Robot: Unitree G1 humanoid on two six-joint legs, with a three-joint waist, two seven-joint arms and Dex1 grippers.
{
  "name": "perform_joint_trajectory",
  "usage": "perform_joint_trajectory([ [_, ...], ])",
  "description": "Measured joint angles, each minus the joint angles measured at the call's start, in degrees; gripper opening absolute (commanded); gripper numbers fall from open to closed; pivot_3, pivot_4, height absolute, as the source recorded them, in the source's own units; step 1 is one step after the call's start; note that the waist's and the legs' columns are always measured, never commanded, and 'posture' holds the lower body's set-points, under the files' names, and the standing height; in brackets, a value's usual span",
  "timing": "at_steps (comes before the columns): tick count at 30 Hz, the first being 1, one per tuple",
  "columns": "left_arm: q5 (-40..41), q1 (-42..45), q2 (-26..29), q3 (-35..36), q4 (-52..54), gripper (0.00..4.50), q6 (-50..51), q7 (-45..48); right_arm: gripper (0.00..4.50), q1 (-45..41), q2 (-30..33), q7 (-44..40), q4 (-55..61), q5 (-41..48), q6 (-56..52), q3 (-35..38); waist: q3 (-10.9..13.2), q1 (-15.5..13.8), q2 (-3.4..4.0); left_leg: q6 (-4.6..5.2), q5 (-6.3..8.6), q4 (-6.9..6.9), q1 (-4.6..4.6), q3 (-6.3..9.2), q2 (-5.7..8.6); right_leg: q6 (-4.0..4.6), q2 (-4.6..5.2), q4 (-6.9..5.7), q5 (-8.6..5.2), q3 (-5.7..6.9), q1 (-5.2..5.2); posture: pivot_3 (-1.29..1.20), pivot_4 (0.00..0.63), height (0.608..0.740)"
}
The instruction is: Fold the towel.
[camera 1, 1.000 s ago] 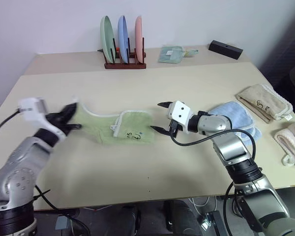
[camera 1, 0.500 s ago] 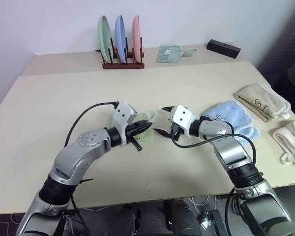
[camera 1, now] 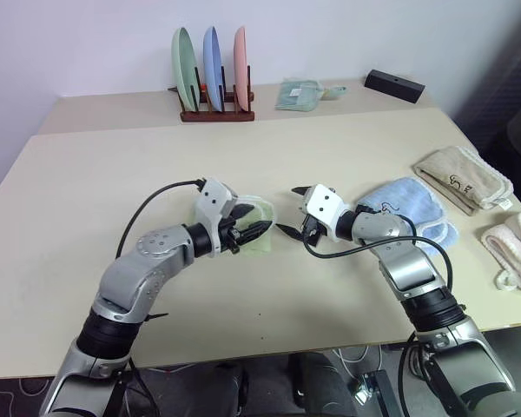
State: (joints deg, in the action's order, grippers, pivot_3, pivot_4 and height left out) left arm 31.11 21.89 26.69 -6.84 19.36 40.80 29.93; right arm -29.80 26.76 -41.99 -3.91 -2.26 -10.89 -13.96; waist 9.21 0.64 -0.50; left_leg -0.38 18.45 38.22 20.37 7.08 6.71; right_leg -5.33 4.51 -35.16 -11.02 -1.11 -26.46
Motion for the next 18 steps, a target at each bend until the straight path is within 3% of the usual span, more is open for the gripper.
perform_joint_trajectory([
  [2,1.49,-1.42,1.93,2.44,2.22,3.43,1.20,0.98,4.50,-0.11,0.77,0.00,-0.19,-0.11,0.01,0.08,0.00,0.08,0.00,0.00,0.00,-0.01,0.00,0.00,-0.01,0.00,0.00,-0.01,0.00,-0.01,-0.01,0.00,0.150,0.733],
  [5,3.09,-4.19,4.82,7.19,3.96,3.46,2.17,1.57,3.61,-0.52,2.01,-0.01,-0.96,-0.48,0.03,0.91,0.00,0.00,0.00,0.00,0.00,0.00,0.00,0.00,0.00,0.00,-0.01,-0.01,0.00,-0.01,0.00,0.00,0.150,0.733],
  [8,3.84,-6.24,6.70,12.64,4.10,2.64,2.20,1.70,2.08,-1.21,3.41,-0.03,-1.74,-0.54,0.04,1.92,0.00,-0.04,0.00,0.00,0.00,0.00,0.00,-0.01,0.00,0.00,0.00,0.00,0.00,-0.01,0.00,0.00,0.150,0.733],
  [12,4.44,-6.75,8.44,19.61,2.39,0.59,1.37,1.51,0.00,-2.81,2.51,-1.39,-0.82,3.03,-1.74,4.74,0.00,-0.03,0.00,0.00,0.00,0.00,0.00,0.00,0.00,0.00,0.00,0.01,0.00,0.00,0.01,0.00,0.150,0.733],
  [13,4.40,-6.74,8.38,20.03,2.00,0.06,1.10,1.43,0.00,-3.30,1.05,-2.04,0.44,5.17,-3.32,5.72,0.00,-0.03,0.00,0.00,0.00,0.00,0.00,0.00,-0.01,0.00,0.00,0.01,0.00,0.00,0.02,0.00,0.150,0.733],
  [18,3.18,-6.15,6.42,15.87,1.33,0.02,1.04,1.19,0.00,-5.14,-5.64,-4.89,7.55,13.40,-11.10,4.58,0.00,-0.05,0.00,0.01,0.00,0.01,0.00,0.05,-0.01,0.00,0.01,0.02,0.00,0.00,0.04,0.00,0.150,0.733],
])
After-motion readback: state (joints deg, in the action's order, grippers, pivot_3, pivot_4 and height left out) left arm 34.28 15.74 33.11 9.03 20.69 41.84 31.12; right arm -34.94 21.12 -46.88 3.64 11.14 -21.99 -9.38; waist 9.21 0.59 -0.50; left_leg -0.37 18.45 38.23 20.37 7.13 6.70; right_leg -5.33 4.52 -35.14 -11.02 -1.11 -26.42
